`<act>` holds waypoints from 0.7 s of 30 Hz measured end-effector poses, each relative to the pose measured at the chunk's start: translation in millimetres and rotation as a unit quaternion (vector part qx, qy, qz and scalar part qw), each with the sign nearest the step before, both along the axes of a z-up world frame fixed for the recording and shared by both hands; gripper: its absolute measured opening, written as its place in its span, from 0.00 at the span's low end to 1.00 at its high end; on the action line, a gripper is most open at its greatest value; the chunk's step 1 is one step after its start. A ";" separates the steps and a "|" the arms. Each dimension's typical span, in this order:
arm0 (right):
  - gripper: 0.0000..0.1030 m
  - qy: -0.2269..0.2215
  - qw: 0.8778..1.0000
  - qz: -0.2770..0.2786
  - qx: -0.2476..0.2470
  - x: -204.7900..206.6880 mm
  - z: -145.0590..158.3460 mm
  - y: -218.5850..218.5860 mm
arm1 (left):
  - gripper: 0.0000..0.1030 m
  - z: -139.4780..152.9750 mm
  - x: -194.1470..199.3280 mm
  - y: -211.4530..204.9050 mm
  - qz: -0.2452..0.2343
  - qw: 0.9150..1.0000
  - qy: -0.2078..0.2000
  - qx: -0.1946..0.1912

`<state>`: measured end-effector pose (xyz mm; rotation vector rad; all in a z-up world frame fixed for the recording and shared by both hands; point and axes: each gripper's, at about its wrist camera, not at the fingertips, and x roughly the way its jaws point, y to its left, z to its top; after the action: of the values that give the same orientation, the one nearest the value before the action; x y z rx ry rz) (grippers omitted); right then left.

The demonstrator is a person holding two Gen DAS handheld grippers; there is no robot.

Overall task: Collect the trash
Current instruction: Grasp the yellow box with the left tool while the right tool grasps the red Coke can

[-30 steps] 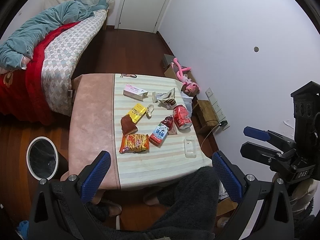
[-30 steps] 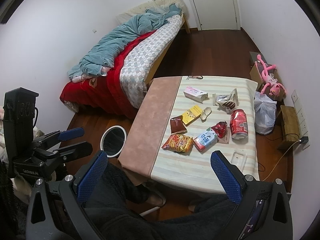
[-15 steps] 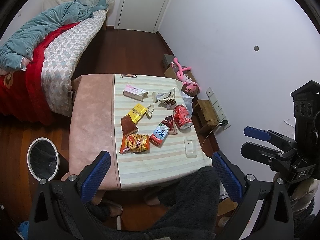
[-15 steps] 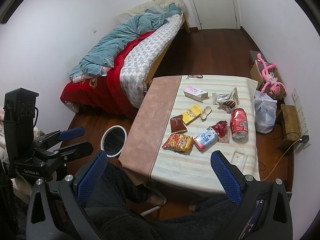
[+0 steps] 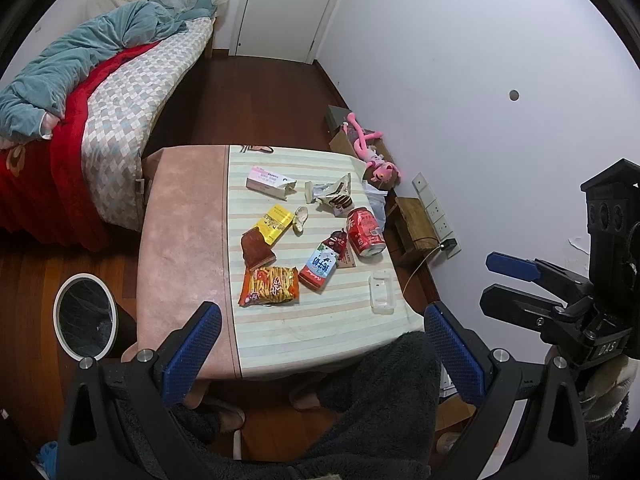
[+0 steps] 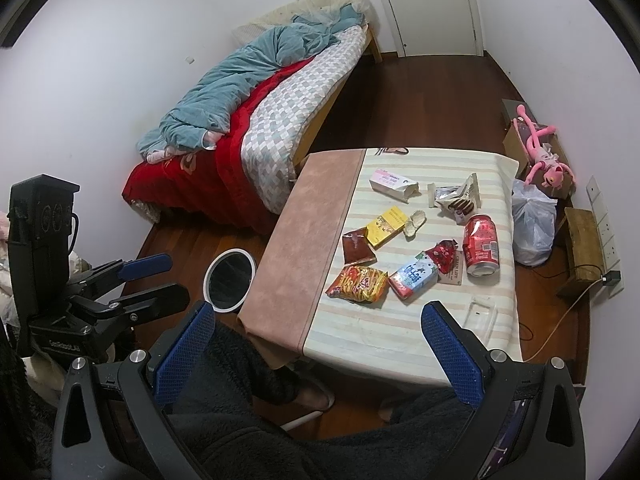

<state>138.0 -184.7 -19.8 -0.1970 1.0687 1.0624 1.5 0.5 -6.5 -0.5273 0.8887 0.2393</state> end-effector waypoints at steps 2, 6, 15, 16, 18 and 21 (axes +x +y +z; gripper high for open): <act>1.00 0.002 1.000 0.001 0.001 -1.7 -0.7 0.6 | 1.00 -1.0 0.6 0.4 -0.001 1.000 0.001 -0.001; 1.00 0.005 1.000 0.003 0.001 -1.3 -4.6 5.1 | 1.00 -3.0 1.3 0.1 -0.001 1.000 0.001 -0.001; 1.00 0.022 0.999 -0.033 -0.011 25.4 -20.8 13.5 | 1.00 -24.4 23.3 10.7 0.020 0.999 0.024 0.038; 1.00 0.017 0.999 -0.043 -0.015 32.6 -26.1 15.7 | 1.00 -32.3 31.3 15.4 0.033 0.997 0.034 0.065; 1.00 0.000 0.997 -0.069 -0.037 49.8 -41.3 22.0 | 1.00 -48.2 48.0 25.8 0.051 0.992 0.051 0.105; 1.00 -0.024 0.991 -0.108 -0.080 84.6 -72.3 33.5 | 1.00 -85.1 87.8 46.7 0.065 0.982 0.086 0.155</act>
<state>222.6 -151.1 -92.1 -0.2281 1.1049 0.7744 89.3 47.2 -91.6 -0.2770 0.9636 0.5384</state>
